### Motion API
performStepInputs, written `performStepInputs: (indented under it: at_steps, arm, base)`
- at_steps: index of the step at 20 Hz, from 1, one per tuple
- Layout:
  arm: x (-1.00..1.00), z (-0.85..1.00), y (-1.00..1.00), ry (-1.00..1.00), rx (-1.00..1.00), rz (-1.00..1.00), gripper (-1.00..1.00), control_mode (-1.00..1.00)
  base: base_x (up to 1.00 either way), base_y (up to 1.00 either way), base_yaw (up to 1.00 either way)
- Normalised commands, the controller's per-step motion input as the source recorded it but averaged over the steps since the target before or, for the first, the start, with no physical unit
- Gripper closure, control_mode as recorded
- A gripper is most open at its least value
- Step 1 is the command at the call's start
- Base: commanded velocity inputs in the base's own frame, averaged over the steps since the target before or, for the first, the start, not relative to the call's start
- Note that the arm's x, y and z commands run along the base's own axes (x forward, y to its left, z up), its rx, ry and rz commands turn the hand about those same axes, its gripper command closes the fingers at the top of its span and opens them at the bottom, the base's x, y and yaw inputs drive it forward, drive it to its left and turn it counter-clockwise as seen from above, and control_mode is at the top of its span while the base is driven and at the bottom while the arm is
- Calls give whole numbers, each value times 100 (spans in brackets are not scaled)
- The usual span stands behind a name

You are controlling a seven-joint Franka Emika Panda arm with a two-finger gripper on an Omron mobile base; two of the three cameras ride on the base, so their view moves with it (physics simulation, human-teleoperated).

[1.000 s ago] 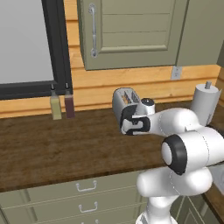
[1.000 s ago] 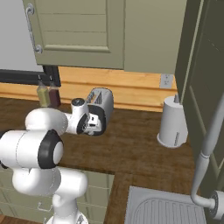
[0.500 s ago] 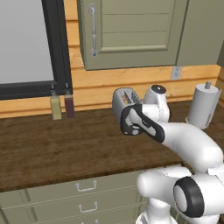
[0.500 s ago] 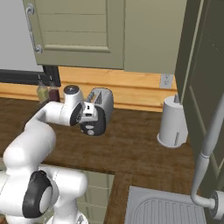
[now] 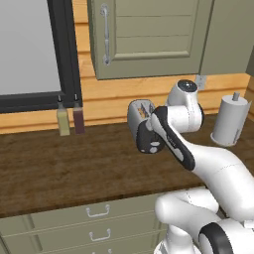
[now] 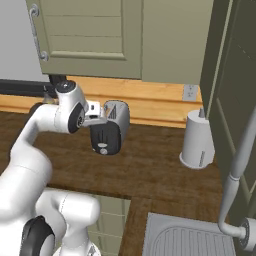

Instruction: Start the toaster. Once the lever pops up, take the bread to the plate on the dining counter.

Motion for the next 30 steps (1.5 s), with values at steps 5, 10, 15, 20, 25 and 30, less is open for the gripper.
performStepInputs:
  at_steps: [5,10,15,20,25,30]
  arm:
    - [33,21,26,-13,-5,-6,-100,-100]
    - [36,14,13,-9,0,-12,-100,-100]
    - [23,0,0,-8,0,-7,-100,-100]
    - [1,-11,0,-20,3,-7,-100,-100]
    - [0,-3,0,-15,4,-3,-100,-100]
    - [0,0,0,0,0,0,-100,-100]
  base:
    - [0,0,0]
    - [0,0,0]
    - [0,0,0]
    - [0,0,0]
    - [0,0,0]
    - [0,0,0]
